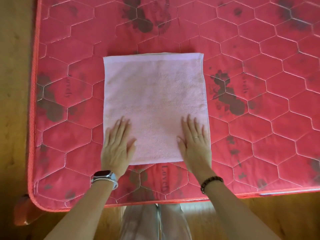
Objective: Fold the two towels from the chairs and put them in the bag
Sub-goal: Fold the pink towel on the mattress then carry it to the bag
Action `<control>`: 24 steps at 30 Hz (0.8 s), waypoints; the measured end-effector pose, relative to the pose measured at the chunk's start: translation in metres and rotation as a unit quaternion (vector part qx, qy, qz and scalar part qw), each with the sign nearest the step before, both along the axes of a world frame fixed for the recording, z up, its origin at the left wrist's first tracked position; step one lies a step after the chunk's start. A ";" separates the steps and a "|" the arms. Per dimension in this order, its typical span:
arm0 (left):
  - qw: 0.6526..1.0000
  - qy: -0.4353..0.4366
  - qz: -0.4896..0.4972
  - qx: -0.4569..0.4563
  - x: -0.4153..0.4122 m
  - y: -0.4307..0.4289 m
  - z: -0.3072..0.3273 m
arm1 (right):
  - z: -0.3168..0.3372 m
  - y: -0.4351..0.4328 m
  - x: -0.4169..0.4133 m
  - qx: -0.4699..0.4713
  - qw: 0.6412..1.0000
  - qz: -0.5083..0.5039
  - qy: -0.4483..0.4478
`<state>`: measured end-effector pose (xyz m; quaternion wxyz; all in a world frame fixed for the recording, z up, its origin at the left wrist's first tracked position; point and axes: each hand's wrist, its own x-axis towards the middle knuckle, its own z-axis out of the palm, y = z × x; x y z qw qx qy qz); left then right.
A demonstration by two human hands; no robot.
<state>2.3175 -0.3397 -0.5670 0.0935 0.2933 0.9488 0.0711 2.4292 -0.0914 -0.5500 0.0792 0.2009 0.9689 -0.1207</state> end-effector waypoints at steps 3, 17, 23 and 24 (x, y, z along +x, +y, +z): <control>1.000 0.000 0.023 -0.019 -0.003 -0.030 -0.001 | -0.001 0.012 0.016 0.008 0.999 -0.043 -0.013; 0.991 -0.019 -0.017 0.133 -0.045 0.094 0.019 | 0.019 -0.008 -0.084 -0.107 0.988 0.046 0.102; 0.996 0.006 -0.040 0.079 -0.072 0.124 0.002 | -0.004 -0.003 -0.127 -0.048 0.994 0.038 0.086; 0.996 0.021 -0.063 0.059 -0.075 0.119 0.000 | -0.007 0.003 -0.127 -0.027 0.996 0.044 0.074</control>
